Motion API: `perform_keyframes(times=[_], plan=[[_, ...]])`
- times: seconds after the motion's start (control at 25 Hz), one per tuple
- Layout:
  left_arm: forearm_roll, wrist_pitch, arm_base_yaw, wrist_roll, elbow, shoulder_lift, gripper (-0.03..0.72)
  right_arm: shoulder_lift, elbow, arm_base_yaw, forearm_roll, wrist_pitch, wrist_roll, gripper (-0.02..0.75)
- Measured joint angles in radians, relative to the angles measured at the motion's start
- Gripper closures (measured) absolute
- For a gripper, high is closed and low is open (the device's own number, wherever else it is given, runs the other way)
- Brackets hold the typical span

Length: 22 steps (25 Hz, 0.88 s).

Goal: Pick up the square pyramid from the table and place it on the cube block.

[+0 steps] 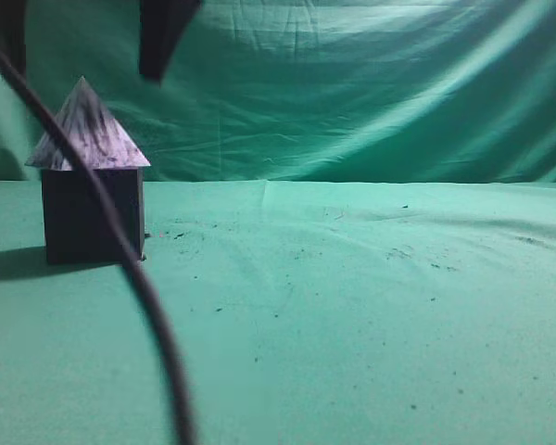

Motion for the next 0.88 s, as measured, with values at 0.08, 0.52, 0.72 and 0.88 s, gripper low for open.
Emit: perform_keyframes(times=[0.08, 0.52, 0.72, 0.88], plan=[[0.0, 0.0, 0.0, 0.0, 0.0, 0.0, 0.688, -0.042, -0.037, 0.0, -0.001, 0.002, 0.0, 0.158], [0.0, 0.0, 0.0, 0.0, 0.0, 0.0, 0.688, -0.44, -0.041, 0.0, -0.002, 0.024, -0.007, 0.738], [0.0, 0.0, 0.0, 0.0, 0.0, 0.0, 0.688, -0.666, 0.148, 0.0, -0.005, 0.027, -0.007, 0.738], [0.0, 0.0, 0.0, 0.0, 0.0, 0.0, 0.688, -0.887, 0.409, 0.0, -0.047, 0.032, 0.038, 0.738]])
